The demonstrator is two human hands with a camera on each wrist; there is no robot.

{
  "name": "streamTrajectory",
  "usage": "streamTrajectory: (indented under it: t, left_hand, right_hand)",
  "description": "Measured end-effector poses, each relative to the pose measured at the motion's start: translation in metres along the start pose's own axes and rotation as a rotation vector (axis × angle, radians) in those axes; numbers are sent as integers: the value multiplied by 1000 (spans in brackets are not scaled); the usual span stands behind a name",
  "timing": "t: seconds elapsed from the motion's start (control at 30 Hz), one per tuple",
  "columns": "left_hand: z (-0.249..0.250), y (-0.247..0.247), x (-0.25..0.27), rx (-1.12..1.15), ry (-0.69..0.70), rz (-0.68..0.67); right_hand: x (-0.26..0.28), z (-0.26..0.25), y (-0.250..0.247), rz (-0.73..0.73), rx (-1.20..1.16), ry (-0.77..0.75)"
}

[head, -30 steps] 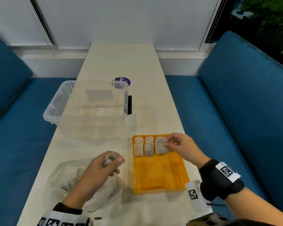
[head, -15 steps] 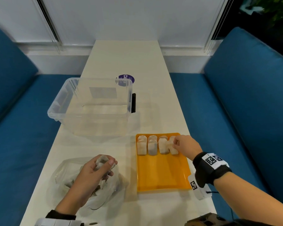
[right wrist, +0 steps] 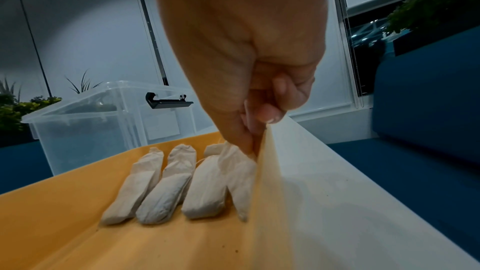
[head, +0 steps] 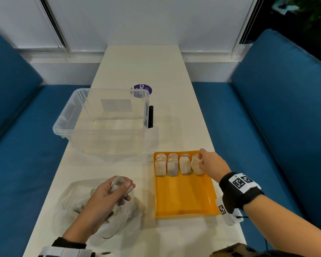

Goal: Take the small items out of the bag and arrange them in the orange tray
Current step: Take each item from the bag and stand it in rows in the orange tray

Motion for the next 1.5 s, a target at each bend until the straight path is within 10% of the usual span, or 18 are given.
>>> streamTrajectory:
  t: [0.4, 0.77, 1.03, 1.3, 1.5]
  left_hand:
    - [3, 1, -1, -29, 6, 0]
    - [7, 4, 0, -38, 29, -12]
    - [7, 8, 2, 94, -20, -52]
    - [18, 30, 5, 236, -54, -199]
    - [21, 35, 13, 170, 7, -247]
  right_hand:
    - [4, -19, -14, 127, 192, -159]
    - [15, -1, 22, -177, 576, -86]
    - [19, -20, -5, -72, 310, -132]
    - [71, -164, -42, -89, -396, -591]
    - [76, -205, -26, -92, -503, -637]
Point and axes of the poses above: each hand's wrist, its own x-axis away from the middle knuckle, its own y-axis out of the palm, z = x × y, the point moved 10 cm from there along -x, towards the middle knuckle, and after that the axes turned 5 degrees about -y, right-handed, at the moved point
